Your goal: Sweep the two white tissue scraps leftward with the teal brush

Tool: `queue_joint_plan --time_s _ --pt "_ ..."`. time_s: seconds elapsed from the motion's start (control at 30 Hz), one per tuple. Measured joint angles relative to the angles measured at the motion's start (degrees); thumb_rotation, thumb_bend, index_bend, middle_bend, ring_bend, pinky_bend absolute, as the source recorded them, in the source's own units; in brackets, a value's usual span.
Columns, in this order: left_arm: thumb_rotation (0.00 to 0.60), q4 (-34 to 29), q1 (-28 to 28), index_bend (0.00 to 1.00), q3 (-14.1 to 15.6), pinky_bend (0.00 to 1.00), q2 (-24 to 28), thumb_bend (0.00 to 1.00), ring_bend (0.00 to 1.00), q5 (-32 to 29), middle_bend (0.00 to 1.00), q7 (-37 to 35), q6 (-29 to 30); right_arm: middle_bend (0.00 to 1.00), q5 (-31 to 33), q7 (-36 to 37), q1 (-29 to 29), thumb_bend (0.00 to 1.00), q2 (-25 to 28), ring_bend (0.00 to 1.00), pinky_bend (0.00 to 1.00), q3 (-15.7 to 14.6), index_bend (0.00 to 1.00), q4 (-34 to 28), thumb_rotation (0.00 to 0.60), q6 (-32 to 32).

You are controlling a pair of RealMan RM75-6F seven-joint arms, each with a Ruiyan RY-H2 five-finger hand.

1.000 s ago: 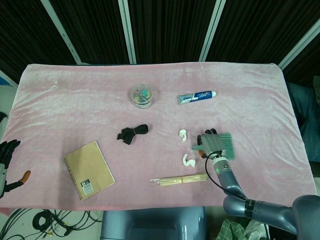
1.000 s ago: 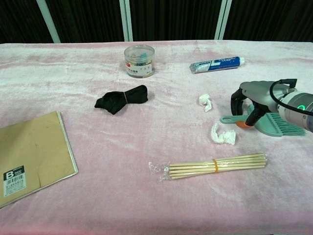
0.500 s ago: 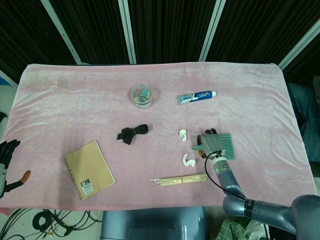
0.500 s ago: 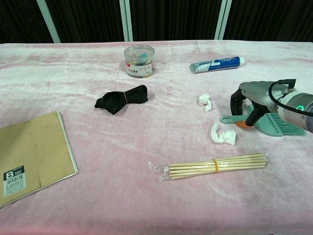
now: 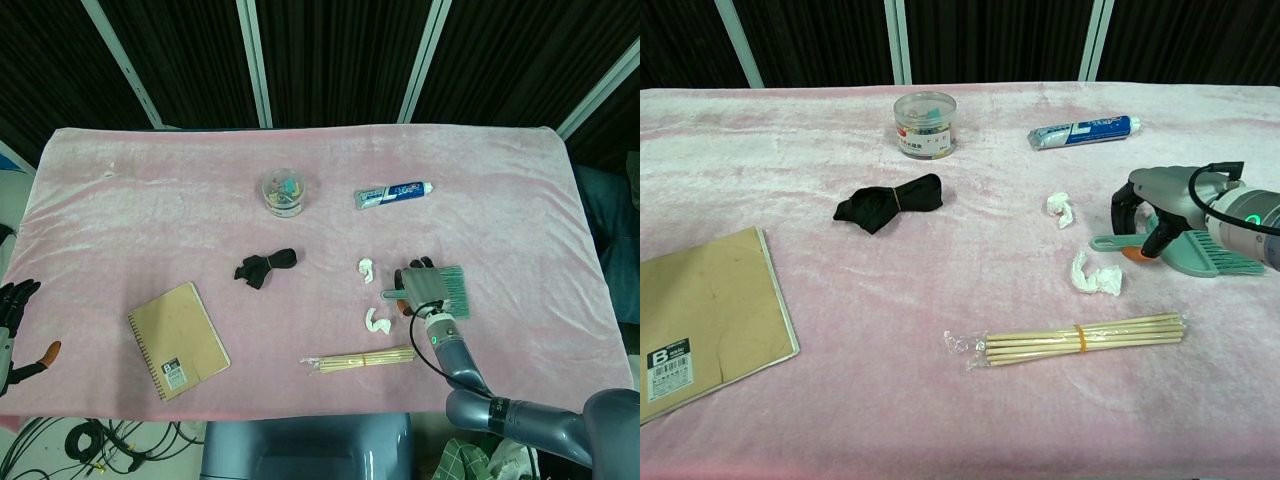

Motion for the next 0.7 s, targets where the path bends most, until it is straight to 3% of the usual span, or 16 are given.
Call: queue_joint_plan --time_s 0.27,0.7 --pt "0.600 -0.13 -0.01 0.09 0.02 0.02 0.09 0.28 0.00 -0.03 0.09 -0.30 -0.11 0.52 -1.10 0.57 0.02 0.36 1.65 0.26 0.12 0.84 0.59 -2.85 0.600 0.94" --pt "0.600 -0.16 0.07 0.08 0.14 0.02 0.34 0.28 0.00 0.13 0.09 -1.18 -0.12 0.52 -0.38 2.91 -3.09 0.35 6.86 0.26 0.12 1.60 0.59 -16.71 0.600 7.44"
